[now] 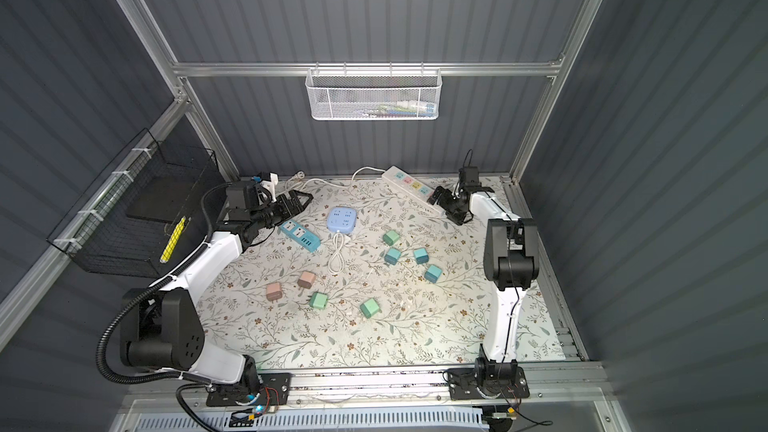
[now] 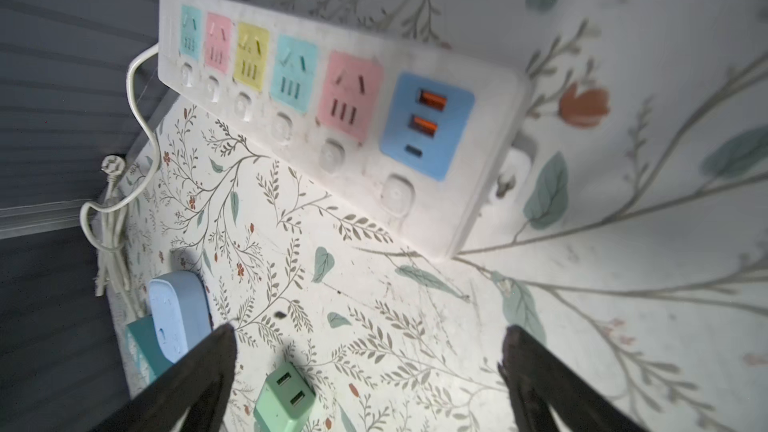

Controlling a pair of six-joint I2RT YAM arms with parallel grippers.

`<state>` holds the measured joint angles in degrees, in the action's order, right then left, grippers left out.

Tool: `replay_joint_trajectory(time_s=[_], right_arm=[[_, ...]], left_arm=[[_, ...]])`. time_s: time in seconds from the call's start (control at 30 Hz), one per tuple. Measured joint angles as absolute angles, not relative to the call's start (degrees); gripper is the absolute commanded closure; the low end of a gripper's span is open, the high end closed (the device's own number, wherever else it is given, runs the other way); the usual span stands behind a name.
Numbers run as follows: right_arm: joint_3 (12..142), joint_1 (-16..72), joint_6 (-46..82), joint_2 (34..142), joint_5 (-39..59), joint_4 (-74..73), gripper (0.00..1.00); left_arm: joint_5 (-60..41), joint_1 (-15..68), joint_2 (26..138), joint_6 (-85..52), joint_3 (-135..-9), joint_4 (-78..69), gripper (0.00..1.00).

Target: Insert the plug

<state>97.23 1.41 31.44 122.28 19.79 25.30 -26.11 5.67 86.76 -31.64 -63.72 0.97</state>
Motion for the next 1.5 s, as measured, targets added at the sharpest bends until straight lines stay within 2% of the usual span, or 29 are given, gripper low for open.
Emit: replay_joint_trajectory(time_s=[0.17,0.53,0.8,0.97,1.17,1.5], right_arm=[[114.28,-0.86,27.33,131.26,17.63,30.24,0.01],[133.62,-2.96,26.61,149.05,23.4,36.14,0.01],[133.21,-0.45,25.5,148.77,27.09,36.8,0.01],[124.57,2.26,24.03,143.72,26.96,36.25,0.01],[122.56,6.87,20.45,141.51,25.56,39.9,0.01],[125.67,15.42,14.33,142.54,12.75,48.75,0.01]], left_arm=[[-26.26,5.98,86.76,-31.77,-63.72,0.89,0.06],[-26.48,5.98,88.51,-31.77,-63.68,0.8,0.06],[-26.72,6.31,89.23,-31.77,-63.68,0.82,0.07],[-27.03,6.35,89.23,-31.75,-63.68,0.82,0.06],[-27.14,6.74,89.23,-31.75,-63.68,0.8,0.06],[-27.73,7.22,89.06,-31.75,-63.68,0.82,0.06]])
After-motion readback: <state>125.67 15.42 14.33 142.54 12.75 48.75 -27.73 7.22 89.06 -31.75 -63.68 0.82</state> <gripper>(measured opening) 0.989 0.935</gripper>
